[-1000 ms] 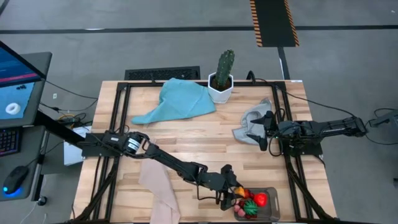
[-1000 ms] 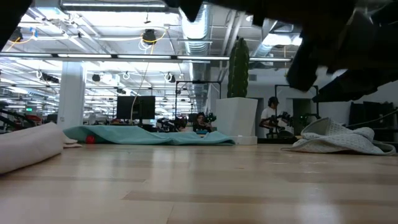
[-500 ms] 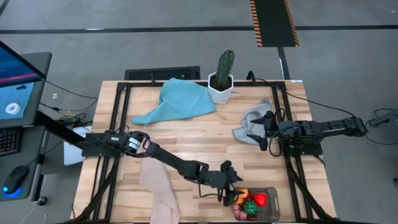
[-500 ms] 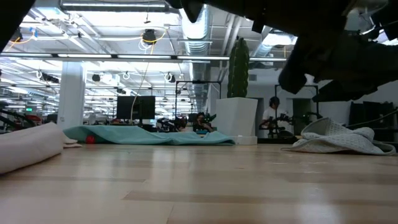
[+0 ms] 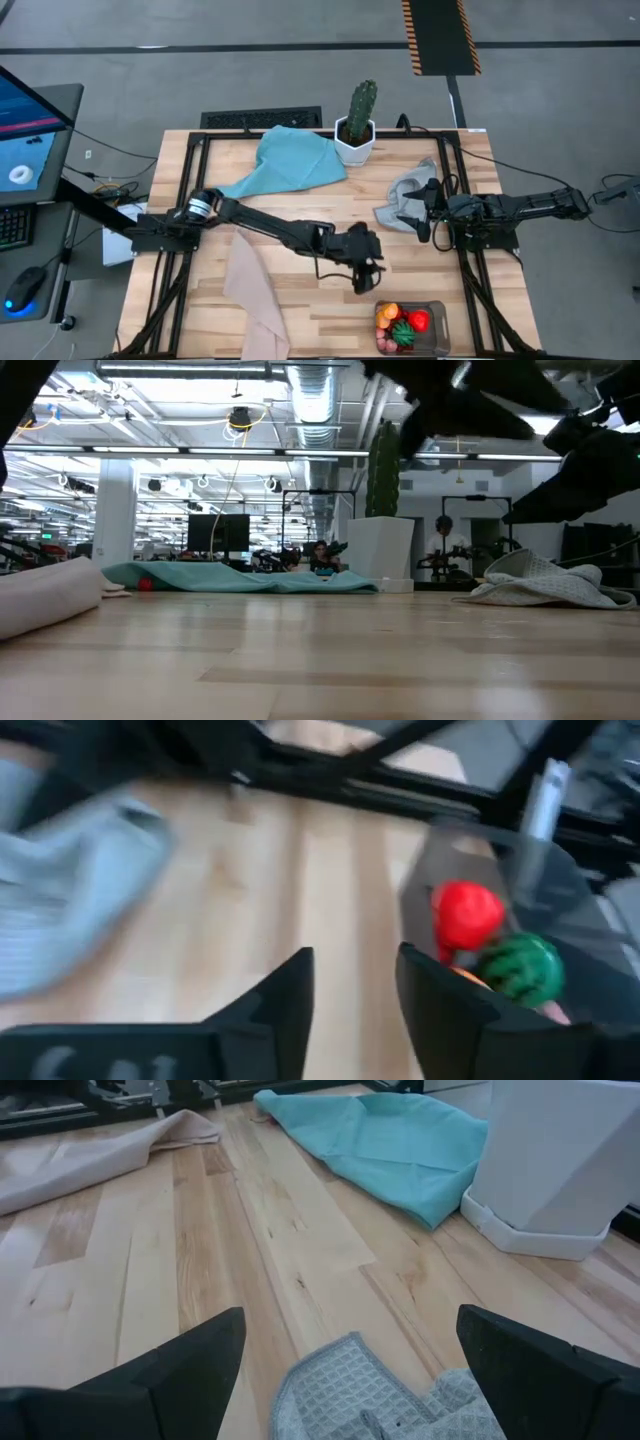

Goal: Pick and placing Produce into tupperware
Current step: Put the cherry into the black bin

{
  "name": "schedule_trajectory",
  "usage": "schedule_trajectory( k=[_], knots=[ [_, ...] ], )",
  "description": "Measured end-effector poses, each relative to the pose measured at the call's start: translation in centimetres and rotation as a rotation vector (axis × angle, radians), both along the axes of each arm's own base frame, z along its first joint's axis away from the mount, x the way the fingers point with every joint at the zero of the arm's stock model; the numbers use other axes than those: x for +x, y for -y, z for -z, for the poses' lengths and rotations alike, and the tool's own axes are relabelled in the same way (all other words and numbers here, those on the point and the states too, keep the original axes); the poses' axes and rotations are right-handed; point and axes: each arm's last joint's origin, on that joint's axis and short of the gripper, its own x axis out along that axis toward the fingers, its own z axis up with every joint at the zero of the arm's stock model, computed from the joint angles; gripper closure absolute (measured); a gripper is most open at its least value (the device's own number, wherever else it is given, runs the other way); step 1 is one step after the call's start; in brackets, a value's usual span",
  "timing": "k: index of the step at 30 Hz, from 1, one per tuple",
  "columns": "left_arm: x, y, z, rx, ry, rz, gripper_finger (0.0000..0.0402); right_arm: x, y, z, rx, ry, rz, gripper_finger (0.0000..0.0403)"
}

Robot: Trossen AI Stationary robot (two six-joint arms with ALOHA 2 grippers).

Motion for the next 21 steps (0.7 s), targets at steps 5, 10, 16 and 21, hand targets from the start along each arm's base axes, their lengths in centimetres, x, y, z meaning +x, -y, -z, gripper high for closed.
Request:
schedule_trajectory(
  k=[5,10,16,21],
  knots=[
    [-2.1,-0.9,-3.7,0.098,-0.015,-0.099,0.0318,0.0,0.0,0.0,0.0,0.0,0.0,0.0017],
    [-5.9,-1.2,-6.6,0.093,0.065,-0.13,0.0359,0.0,0.0,0.0,0.0,0.0,0.0,0.0017],
    [-10.7,-3.1,-6.0,0.071,0.407,-0.026,0.0369,0.0,0.0,0.0,0.0,-0.001,0.0,0.0017],
    [-13.7,-6.8,-2.8,-0.095,0.498,-0.195,0.0365,0.0,0.0,0.0,0.0,0.0,0.0,0.0017]
  ],
)
